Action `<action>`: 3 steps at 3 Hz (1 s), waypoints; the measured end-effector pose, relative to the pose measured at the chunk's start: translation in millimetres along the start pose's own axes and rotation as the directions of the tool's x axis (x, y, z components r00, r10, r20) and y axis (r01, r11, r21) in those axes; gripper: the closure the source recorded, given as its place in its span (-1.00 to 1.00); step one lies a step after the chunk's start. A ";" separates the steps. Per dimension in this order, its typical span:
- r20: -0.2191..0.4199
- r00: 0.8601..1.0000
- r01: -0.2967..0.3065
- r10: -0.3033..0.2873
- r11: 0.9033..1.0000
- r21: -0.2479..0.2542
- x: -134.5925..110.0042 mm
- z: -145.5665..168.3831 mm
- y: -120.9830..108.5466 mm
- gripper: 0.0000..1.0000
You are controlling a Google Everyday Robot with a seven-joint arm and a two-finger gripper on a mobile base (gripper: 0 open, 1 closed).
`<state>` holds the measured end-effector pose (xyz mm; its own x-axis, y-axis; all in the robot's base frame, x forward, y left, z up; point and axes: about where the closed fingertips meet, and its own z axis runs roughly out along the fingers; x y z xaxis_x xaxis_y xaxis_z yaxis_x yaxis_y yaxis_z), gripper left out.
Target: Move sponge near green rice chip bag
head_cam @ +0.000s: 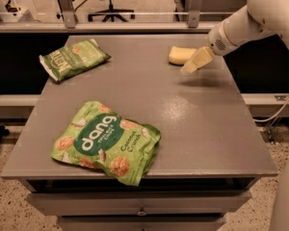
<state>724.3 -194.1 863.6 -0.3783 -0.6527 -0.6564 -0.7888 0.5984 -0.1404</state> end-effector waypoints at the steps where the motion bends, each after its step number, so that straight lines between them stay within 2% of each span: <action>1: 0.061 0.993 -0.100 0.101 0.995 -0.020 4.2 19.1 -15.5 -1.00; 2: 0.084 0.982 -0.166 0.170 0.985 -0.056 1.9 27.9 -19.9 -0.65; 3: 0.097 0.979 -0.170 0.178 0.982 -0.079 -3.2 23.2 -17.2 -0.19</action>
Offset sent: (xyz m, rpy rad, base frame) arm 0.0387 -0.0029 -0.0157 0.2440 0.0991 -0.1154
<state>750.3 -191.5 850.9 -0.4635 -0.4878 -0.7398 -0.7488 0.6620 0.0326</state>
